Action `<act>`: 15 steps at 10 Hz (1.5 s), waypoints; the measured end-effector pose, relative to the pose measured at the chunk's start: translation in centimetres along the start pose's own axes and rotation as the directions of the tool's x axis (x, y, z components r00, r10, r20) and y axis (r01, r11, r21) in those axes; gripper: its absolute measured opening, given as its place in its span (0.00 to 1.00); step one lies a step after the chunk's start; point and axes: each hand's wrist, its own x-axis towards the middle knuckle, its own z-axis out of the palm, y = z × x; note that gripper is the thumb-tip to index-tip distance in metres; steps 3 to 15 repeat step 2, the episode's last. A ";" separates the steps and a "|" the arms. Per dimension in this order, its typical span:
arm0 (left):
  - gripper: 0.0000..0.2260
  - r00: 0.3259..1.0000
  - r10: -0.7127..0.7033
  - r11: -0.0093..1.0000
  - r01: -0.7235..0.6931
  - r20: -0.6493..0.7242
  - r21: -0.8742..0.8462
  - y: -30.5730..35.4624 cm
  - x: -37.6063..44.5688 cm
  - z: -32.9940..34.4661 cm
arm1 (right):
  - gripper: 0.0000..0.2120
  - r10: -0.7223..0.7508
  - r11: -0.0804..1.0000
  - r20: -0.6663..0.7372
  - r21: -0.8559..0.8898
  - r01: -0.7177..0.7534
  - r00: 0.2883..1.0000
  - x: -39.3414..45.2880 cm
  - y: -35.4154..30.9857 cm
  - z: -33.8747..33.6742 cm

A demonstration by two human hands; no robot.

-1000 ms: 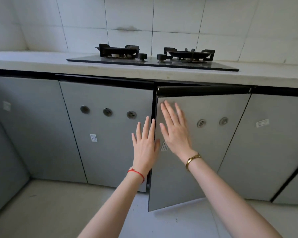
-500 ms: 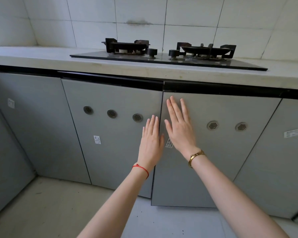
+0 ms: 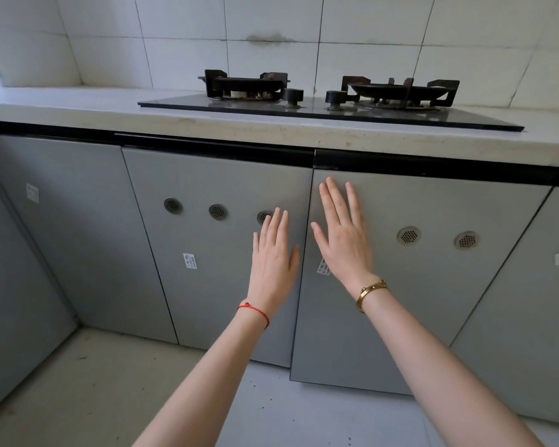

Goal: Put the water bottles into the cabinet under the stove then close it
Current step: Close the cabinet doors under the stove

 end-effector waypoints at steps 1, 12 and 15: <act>0.27 0.999 0.015 1.000 -0.015 -0.032 0.013 -0.4 -0.7 -1.8 | 0.30 -0.003 0.998 -0.039 0.059 0.005 0.999 -0.2 -0.4 -0.7; 0.27 0.998 0.030 0.999 -0.028 -0.058 0.031 -0.6 -1.9 -4.2 | 0.29 0.011 0.995 -0.088 0.104 -0.002 0.996 -0.8 -1.1 -1.9; 0.27 0.998 0.030 0.999 -0.028 -0.058 0.031 -0.6 -1.9 -4.2 | 0.29 0.011 0.995 -0.088 0.104 -0.002 0.996 -0.8 -1.1 -1.9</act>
